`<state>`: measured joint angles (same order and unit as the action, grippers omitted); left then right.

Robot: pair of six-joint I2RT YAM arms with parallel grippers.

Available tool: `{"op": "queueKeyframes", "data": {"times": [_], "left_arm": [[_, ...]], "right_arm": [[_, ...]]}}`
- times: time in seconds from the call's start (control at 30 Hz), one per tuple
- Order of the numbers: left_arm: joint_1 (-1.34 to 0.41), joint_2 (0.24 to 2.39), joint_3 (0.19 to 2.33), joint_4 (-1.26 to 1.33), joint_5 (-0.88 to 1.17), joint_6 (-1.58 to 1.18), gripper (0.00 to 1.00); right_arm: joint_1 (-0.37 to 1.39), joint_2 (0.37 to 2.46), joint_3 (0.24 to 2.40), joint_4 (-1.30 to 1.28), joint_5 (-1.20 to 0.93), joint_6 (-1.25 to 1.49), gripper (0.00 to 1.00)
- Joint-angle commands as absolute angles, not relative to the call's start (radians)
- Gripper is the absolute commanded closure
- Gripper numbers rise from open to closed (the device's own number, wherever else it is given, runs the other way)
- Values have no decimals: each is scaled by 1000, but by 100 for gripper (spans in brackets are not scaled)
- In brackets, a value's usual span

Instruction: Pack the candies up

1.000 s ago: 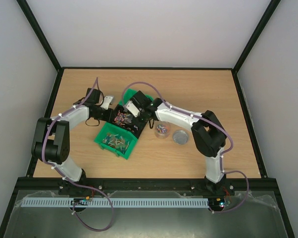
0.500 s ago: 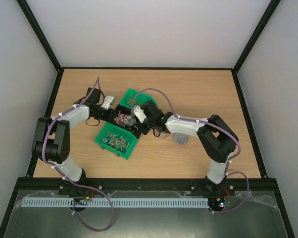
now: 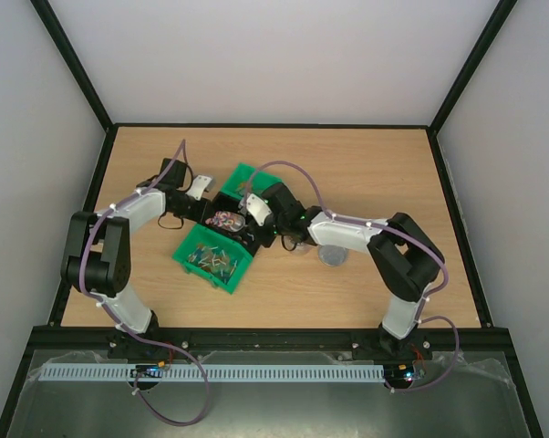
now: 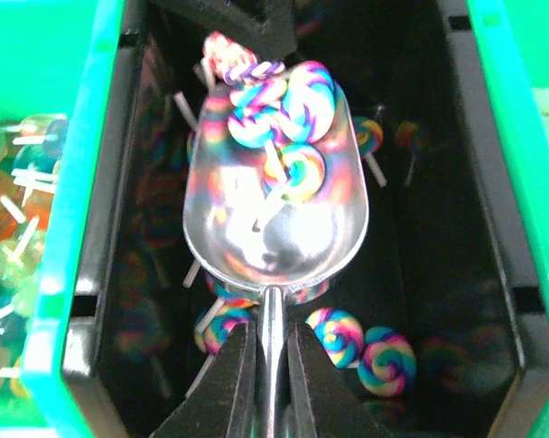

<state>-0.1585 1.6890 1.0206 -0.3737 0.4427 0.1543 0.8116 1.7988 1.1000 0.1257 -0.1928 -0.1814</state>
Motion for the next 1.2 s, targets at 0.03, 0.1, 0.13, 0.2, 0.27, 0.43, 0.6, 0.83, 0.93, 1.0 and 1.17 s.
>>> {"op": "queueKeyframes", "data": {"times": [0.03, 0.1, 0.13, 0.2, 0.27, 0.43, 0.6, 0.83, 0.93, 1.0, 1.17], "left_arm": [[-151, 1718, 1029, -392, 503, 119, 88], [-146, 1715, 1030, -388, 508, 117, 83], [-143, 1715, 1032, -386, 511, 117, 79], [-136, 1715, 1037, -385, 520, 116, 71], [-130, 1715, 1047, -386, 528, 112, 62], [-112, 1704, 1066, -389, 545, 103, 41], [-99, 1691, 1071, -385, 547, 101, 31], [-92, 1687, 1071, -367, 555, 87, 28], [-92, 1687, 1069, -365, 553, 86, 28], [-92, 1684, 1067, -365, 550, 85, 28], [-92, 1692, 1070, -374, 502, 88, 28]], "right_arm": [[799, 1698, 1004, 143, -281, -243, 99], [797, 1694, 1000, 130, -273, -242, 99], [793, 1692, 997, 131, -272, -244, 99], [786, 1684, 985, 137, -269, -246, 99], [779, 1672, 976, 140, -268, -248, 99], [765, 1653, 971, 133, -260, -248, 99], [744, 1625, 968, 135, -260, -224, 99], [740, 1610, 971, 124, -242, -229, 99], [732, 1594, 950, 125, -260, -228, 99], [725, 1582, 938, 128, -274, -226, 99], [700, 1547, 932, 124, -312, -204, 99]]}}
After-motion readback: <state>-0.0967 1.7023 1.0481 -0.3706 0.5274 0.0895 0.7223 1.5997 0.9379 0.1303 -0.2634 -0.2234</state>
